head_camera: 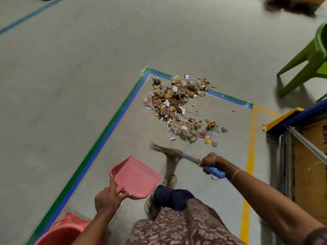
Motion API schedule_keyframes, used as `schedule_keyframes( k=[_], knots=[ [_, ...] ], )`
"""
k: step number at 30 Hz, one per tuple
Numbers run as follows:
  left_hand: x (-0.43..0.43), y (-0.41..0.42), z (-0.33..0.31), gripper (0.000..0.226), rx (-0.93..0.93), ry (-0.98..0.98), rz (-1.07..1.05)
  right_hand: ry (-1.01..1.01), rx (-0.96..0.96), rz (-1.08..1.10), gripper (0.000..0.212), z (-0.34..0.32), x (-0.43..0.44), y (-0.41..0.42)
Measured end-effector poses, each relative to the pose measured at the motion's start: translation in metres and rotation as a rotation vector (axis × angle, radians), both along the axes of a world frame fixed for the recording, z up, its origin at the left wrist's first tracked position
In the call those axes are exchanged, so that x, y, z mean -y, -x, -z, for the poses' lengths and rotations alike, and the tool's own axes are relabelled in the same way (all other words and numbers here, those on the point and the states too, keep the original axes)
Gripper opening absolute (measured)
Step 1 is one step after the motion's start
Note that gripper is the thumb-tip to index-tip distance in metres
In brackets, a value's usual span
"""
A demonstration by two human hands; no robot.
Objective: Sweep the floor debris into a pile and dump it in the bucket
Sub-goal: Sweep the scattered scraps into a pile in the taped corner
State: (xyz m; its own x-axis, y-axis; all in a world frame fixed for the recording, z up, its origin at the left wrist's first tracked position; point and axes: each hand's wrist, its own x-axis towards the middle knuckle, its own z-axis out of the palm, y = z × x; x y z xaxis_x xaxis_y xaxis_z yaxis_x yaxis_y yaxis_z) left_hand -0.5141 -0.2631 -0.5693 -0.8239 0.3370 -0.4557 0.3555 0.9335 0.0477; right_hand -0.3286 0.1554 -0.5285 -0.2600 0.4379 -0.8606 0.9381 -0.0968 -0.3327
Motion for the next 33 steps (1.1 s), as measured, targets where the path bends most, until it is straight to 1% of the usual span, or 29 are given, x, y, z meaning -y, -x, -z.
schedule_keyframes(
  k=[3,4,8,11,15,17,19,21,22,24,26,28,33],
  knots=[
    [0.002,-0.014,0.0,0.114,0.018,-0.006,-0.025,-0.113,-0.059,0.039,0.019,0.003,0.005,0.0],
    [0.001,-0.017,-0.001,0.114,0.028,-0.009,-0.028,-0.138,-0.09,0.062,0.02,0.002,0.007,-0.002],
    [-0.016,-0.025,-0.004,0.113,0.017,-0.02,0.009,-0.141,-0.208,0.166,0.051,-0.014,0.001,-0.027],
    [-0.035,-0.029,-0.004,0.111,0.009,-0.008,0.067,-0.132,-0.256,0.163,0.057,-0.026,-0.012,-0.055],
    [-0.068,-0.039,-0.007,0.111,-0.025,0.02,0.164,-0.057,-0.249,0.116,0.053,-0.033,-0.032,-0.104],
    [-0.085,-0.046,-0.009,0.113,-0.032,0.028,0.18,-0.007,-0.207,0.06,0.049,-0.029,-0.041,-0.126],
    [-0.101,-0.053,-0.007,0.116,-0.038,0.044,0.184,0.035,-0.148,0.02,0.04,-0.019,-0.051,-0.142],
    [-0.113,-0.063,-0.004,0.119,-0.044,0.046,0.178,0.065,-0.093,-0.026,0.025,-0.005,-0.063,-0.15],
    [-0.119,-0.069,-0.004,0.12,-0.047,0.048,0.173,0.071,-0.067,-0.058,0.02,0.003,-0.07,-0.152],
    [-0.131,-0.08,-0.008,0.12,-0.038,0.069,0.16,0.062,-0.032,-0.102,0.018,0.019,-0.086,-0.153],
    [-0.144,-0.093,-0.014,0.117,-0.046,0.092,0.147,0.035,-0.034,-0.099,0.013,0.033,-0.111,-0.146],
    [-0.158,-0.107,-0.02,0.117,-0.048,0.091,0.107,-0.008,-0.047,-0.069,0.013,0.043,-0.143,-0.129],
    [-0.188,-0.136,-0.031,0.118,-0.021,0.112,-0.008,-0.048,-0.152,-0.059,0.033,0.04,-0.202,-0.074]
  ],
)
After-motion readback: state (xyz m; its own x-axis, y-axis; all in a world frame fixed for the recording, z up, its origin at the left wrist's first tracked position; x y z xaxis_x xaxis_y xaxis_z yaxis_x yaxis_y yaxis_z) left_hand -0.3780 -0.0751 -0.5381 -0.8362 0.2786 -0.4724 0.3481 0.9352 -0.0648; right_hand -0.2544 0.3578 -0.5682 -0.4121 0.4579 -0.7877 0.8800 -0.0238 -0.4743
